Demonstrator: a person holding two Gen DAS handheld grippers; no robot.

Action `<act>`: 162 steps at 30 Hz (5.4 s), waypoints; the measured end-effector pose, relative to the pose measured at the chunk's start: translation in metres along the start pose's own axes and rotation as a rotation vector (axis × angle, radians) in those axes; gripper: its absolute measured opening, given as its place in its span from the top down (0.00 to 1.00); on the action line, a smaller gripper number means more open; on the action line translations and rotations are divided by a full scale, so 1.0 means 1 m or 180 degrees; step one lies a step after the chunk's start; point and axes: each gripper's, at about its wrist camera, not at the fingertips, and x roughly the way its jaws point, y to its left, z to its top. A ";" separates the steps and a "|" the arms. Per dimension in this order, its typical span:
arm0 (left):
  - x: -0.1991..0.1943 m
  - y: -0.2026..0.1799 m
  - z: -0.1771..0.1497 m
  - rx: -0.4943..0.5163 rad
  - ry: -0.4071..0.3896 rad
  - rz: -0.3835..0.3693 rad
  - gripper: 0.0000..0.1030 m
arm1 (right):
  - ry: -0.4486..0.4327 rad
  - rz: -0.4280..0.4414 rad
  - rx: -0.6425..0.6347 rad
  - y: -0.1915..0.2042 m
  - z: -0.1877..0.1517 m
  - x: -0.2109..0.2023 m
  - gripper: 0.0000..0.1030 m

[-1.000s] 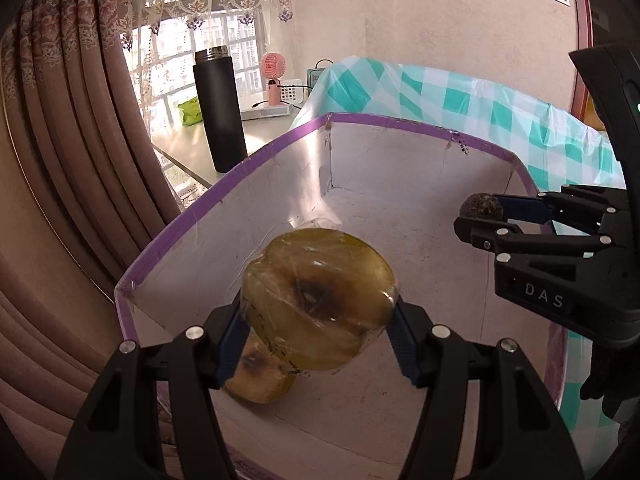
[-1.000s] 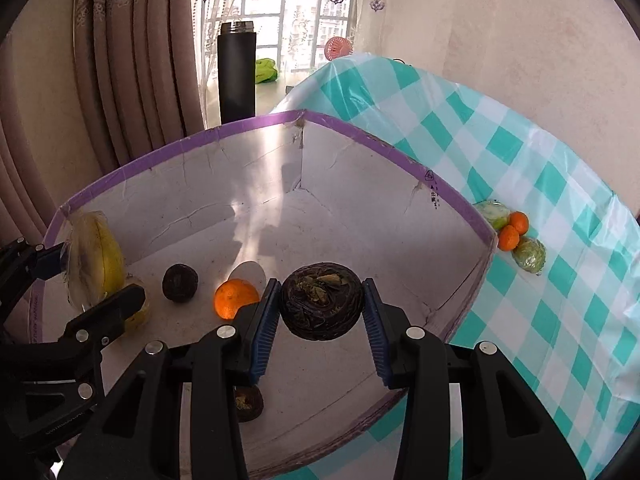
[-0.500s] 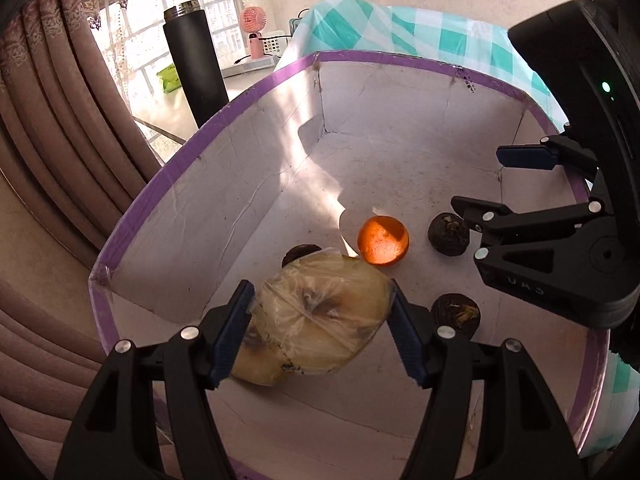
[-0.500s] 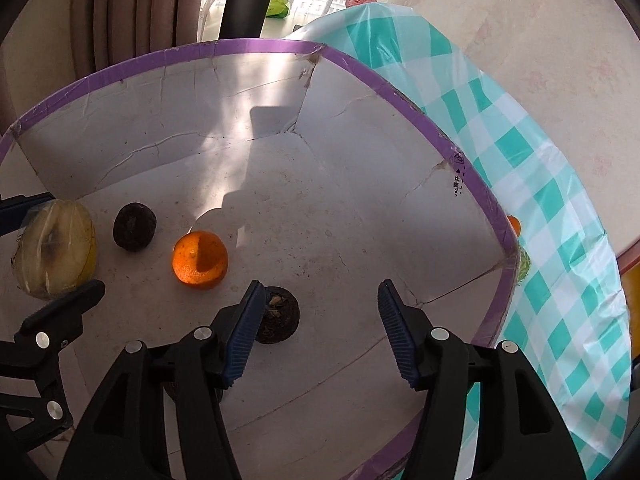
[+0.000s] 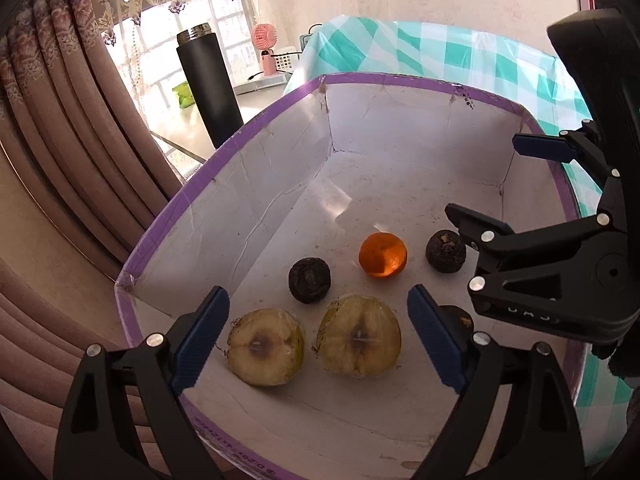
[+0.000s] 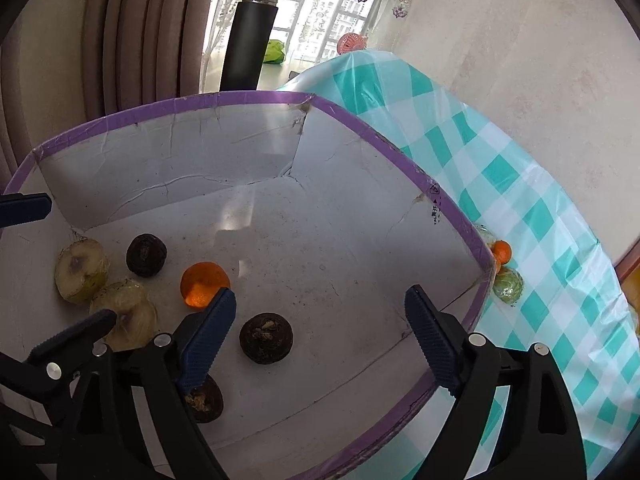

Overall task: Organize fruits
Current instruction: 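Move both open grippers back to the remaining fruit on the table, then grasp the wrapped green round fruit with the right gripper while the left gripper grasps a tangerine, then carry the tangerine and wrapped green fruit in both grippers over the box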

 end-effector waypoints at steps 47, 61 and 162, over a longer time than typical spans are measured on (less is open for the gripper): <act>0.079 -0.264 0.044 0.0397 -0.0287 -0.2304 0.02 | 0.0676 -0.0230 0.1494 -0.292 -0.047 0.189 0.23; 0.084 -0.267 0.048 0.0329 -0.0183 -0.2174 0.02 | 0.0214 -0.0208 0.2320 -0.321 -0.102 0.127 0.42; -0.005 -0.184 -0.025 -0.0413 -0.0888 -0.2014 0.69 | -0.0658 0.0268 0.2594 -0.186 -0.211 -0.056 0.42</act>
